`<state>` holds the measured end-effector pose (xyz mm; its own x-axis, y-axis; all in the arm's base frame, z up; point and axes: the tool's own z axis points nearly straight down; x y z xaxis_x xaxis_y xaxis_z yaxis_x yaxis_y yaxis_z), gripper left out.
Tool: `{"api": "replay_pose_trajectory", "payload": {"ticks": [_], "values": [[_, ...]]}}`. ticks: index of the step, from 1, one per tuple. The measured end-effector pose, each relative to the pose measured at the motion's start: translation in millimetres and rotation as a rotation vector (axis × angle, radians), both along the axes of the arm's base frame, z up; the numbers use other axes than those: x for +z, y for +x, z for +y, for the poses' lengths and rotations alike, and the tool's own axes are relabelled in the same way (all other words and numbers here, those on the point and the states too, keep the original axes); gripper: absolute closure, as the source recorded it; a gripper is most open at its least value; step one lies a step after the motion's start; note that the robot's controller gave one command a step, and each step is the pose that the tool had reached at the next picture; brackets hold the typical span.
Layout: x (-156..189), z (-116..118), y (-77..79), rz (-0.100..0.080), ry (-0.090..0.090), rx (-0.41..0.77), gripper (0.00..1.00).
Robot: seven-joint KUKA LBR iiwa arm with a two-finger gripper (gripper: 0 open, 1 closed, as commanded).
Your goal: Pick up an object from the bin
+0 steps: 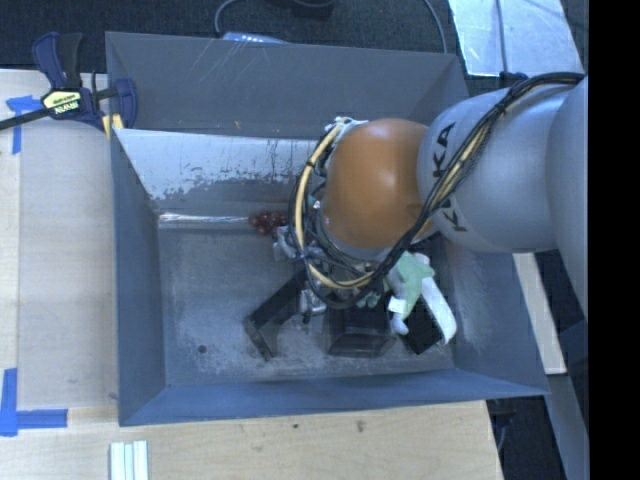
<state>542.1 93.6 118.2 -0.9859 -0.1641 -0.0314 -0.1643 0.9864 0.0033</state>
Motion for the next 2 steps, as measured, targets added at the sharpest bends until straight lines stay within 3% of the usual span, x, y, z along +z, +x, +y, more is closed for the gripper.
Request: {"api": "replay_pose_trajectory", "payload": {"ticks": [1, 2], "values": [[-32.7, 4.7, 3.9, -0.01, -0.001, 0.068, 0.0], [-47.4, -1.5, 20.9, -0.003, -0.005, 0.216, 1.0]]}}
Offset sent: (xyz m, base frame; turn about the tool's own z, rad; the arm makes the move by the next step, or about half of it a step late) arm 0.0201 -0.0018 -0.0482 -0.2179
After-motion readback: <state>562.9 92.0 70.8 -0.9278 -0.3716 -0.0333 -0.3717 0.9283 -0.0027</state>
